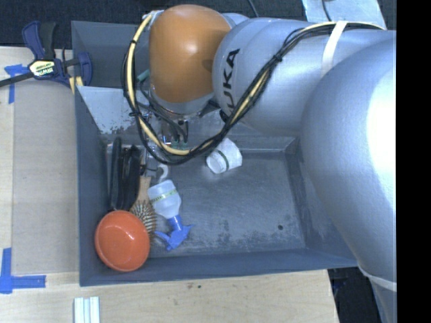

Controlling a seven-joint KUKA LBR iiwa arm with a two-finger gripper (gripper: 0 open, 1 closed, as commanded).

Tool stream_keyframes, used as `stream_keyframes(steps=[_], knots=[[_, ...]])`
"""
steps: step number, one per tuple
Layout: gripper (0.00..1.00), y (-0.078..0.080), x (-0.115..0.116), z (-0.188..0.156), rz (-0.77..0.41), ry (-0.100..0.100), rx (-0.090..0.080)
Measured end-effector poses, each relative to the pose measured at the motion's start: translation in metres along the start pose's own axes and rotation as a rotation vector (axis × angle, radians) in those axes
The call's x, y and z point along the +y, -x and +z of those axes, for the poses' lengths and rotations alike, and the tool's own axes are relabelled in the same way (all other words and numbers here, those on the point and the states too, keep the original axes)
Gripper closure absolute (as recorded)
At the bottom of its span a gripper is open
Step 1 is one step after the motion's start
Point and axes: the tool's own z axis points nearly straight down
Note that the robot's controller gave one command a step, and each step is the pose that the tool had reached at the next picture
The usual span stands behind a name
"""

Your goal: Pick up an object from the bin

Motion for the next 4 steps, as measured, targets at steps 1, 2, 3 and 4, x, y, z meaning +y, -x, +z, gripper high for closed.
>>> stream_keyframes(steps=[1,2,3,4], knots=[[0.0,0.002,-0.001,-0.005,0.004,0.002,-0.008],[0.0,-0.05,0.029,0.096,-0.432,0.002,-0.013],[0.0,-0.034,0.028,0.04,-0.511,0.0,-0.015],[0.0,-0.016,-0.013,0.079,-0.75,0.001,-0.01]])
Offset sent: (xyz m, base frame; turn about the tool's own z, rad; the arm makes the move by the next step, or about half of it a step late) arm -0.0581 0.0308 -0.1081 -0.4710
